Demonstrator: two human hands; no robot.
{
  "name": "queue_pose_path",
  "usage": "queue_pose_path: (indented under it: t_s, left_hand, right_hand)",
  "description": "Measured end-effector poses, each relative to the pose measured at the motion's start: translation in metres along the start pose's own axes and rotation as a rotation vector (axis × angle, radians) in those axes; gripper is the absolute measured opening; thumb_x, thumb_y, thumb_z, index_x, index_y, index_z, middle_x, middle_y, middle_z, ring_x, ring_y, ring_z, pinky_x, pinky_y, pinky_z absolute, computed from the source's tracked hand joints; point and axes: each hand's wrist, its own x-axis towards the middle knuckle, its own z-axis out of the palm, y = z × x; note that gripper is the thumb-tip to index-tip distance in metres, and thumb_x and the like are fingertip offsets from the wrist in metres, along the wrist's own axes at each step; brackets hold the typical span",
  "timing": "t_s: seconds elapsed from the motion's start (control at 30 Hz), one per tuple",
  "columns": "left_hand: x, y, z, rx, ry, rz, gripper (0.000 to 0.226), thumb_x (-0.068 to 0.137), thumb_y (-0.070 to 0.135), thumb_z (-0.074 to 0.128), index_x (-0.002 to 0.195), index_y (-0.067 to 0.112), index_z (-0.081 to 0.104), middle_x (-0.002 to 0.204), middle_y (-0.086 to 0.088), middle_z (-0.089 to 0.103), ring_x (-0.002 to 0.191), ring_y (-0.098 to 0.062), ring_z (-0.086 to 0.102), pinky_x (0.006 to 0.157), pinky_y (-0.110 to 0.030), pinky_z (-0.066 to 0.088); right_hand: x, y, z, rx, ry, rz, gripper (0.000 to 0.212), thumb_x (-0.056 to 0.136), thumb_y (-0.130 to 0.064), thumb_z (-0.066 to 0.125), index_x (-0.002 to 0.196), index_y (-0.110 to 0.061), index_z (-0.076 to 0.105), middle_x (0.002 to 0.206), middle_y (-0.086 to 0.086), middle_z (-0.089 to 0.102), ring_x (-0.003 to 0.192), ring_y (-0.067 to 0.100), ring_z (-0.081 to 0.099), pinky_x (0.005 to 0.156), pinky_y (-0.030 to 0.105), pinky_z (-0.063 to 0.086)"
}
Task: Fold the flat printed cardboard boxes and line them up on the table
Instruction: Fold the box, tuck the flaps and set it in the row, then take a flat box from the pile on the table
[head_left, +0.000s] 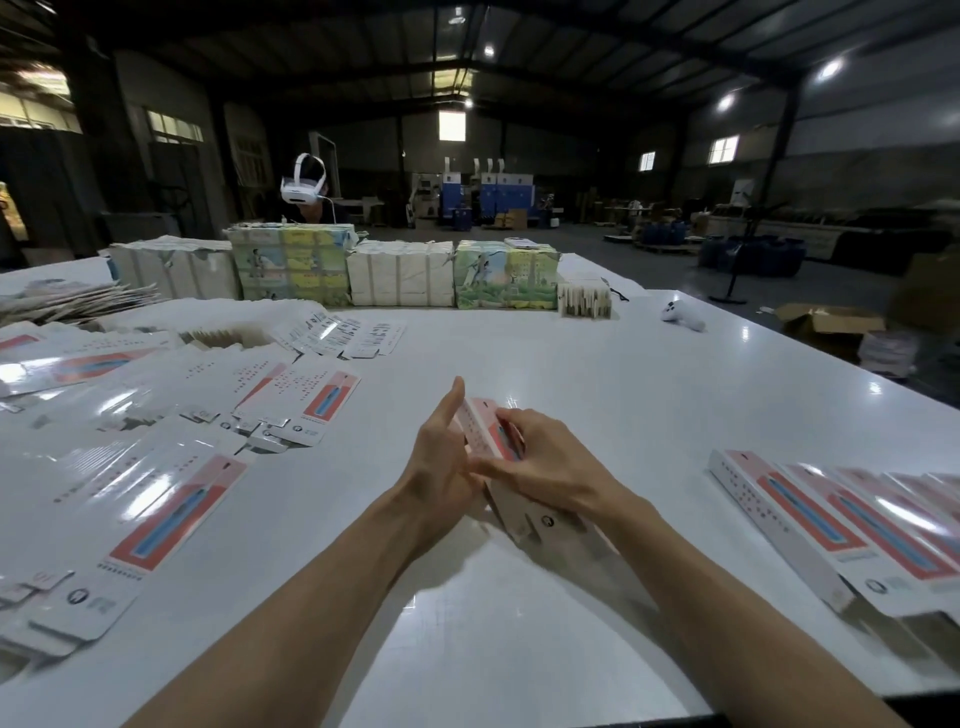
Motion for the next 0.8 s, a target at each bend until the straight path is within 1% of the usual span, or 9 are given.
queue_pose_path:
  t_s: [0.1, 0.2, 0.27, 0.33, 0.43, 0.53, 0.6, 0.67, 0.8]
  left_hand:
    - [0.000, -0.002, 0.004, -0.027, 0.022, 0.002, 0.046, 0.095, 0.065, 0.058, 0.083, 0.030, 0.087, 0.106, -0.010, 0.080, 0.106, -0.029, 0.076, 0.087, -0.043, 0.063]
    - [0.002, -0.005, 0.009, -0.002, 0.077, -0.004, 0.046, 0.100, 0.060, 0.056, 0.117, 0.023, 0.076, 0.125, -0.016, 0.073, 0.113, -0.034, 0.074, 0.091, -0.045, 0.062]
    - [0.004, -0.007, 0.009, 0.020, 0.108, -0.009, 0.053, 0.101, 0.059, 0.055, 0.135, 0.018, 0.060, 0.135, -0.017, 0.064, 0.118, -0.037, 0.069, 0.097, -0.048, 0.059]
    - [0.004, -0.007, 0.008, 0.043, 0.094, -0.009, 0.055, 0.102, 0.057, 0.055, 0.134, 0.013, 0.062, 0.136, -0.018, 0.064, 0.120, -0.037, 0.068, 0.098, -0.048, 0.059]
    - [0.003, -0.009, 0.006, 0.066, 0.050, 0.001, 0.051, 0.103, 0.052, 0.059, 0.126, 0.008, 0.072, 0.135, -0.020, 0.066, 0.120, -0.034, 0.069, 0.091, -0.044, 0.062]
    - [0.003, -0.011, 0.005, 0.162, 0.004, 0.024, 0.046, 0.097, 0.053, 0.067, 0.116, 0.014, 0.080, 0.132, -0.016, 0.068, 0.117, -0.028, 0.072, 0.090, -0.040, 0.062]
    - [0.003, -0.012, 0.005, 0.212, -0.029, 0.034, 0.051, 0.085, 0.058, 0.075, 0.115, 0.017, 0.081, 0.133, -0.013, 0.069, 0.116, -0.024, 0.073, 0.093, -0.039, 0.061]
    - [0.004, -0.013, 0.004, 0.250, -0.063, 0.033, 0.058, 0.074, 0.061, 0.081, 0.116, 0.021, 0.081, 0.133, -0.009, 0.070, 0.114, -0.020, 0.074, 0.096, -0.041, 0.059]
    - [0.003, -0.014, 0.002, 0.371, -0.097, 0.007, 0.055, 0.075, 0.062, 0.079, 0.120, 0.030, 0.079, 0.127, 0.004, 0.074, 0.114, -0.017, 0.073, 0.113, -0.048, 0.046]
  right_hand:
    - [-0.003, -0.004, -0.010, -0.022, -0.003, 0.032, 0.034, 0.095, -0.040, 0.068, 0.118, -0.015, 0.066, 0.104, 0.001, 0.070, 0.089, 0.017, 0.068, 0.076, 0.035, 0.059]
    - [-0.015, -0.004, -0.023, -0.086, -0.014, 0.044, 0.013, 0.096, -0.030, 0.067, 0.103, -0.020, 0.064, 0.094, -0.003, 0.069, 0.081, 0.014, 0.066, 0.068, 0.029, 0.054]
    - [-0.025, 0.001, -0.032, -0.239, 0.020, 0.094, 0.020, 0.097, -0.032, 0.068, 0.107, -0.018, 0.059, 0.101, -0.001, 0.064, 0.085, 0.017, 0.063, 0.075, 0.035, 0.056]
    - [-0.036, 0.011, -0.042, -0.346, 0.063, 0.207, 0.037, 0.096, -0.035, 0.070, 0.124, -0.015, 0.056, 0.109, 0.002, 0.058, 0.089, 0.020, 0.061, 0.078, 0.031, 0.052]
    - [-0.062, 0.035, -0.062, -0.412, 0.054, 0.399, 0.043, 0.096, -0.034, 0.071, 0.128, -0.013, 0.052, 0.117, 0.004, 0.054, 0.094, 0.019, 0.060, 0.085, 0.031, 0.051]
    - [-0.091, 0.060, -0.076, -0.496, 0.052, 0.527, 0.057, 0.099, -0.025, 0.061, 0.149, -0.005, 0.041, 0.151, 0.019, 0.040, 0.140, 0.035, 0.041, 0.114, 0.041, 0.036]
    - [-0.106, 0.067, -0.082, -0.533, 0.072, 0.566, 0.064, 0.101, -0.022, 0.055, 0.157, -0.003, 0.032, 0.163, 0.020, 0.028, 0.152, 0.037, 0.024, 0.124, 0.044, 0.024]
    - [-0.116, 0.072, -0.088, -0.547, 0.087, 0.578, 0.065, 0.101, -0.023, 0.054, 0.158, -0.005, 0.030, 0.164, 0.018, 0.027, 0.152, 0.035, 0.024, 0.125, 0.045, 0.024]
    - [-0.133, 0.077, -0.104, -0.618, 0.121, 0.629, 0.052, 0.104, -0.033, 0.058, 0.149, -0.014, 0.040, 0.149, 0.005, 0.045, 0.134, 0.021, 0.049, 0.115, 0.037, 0.040]
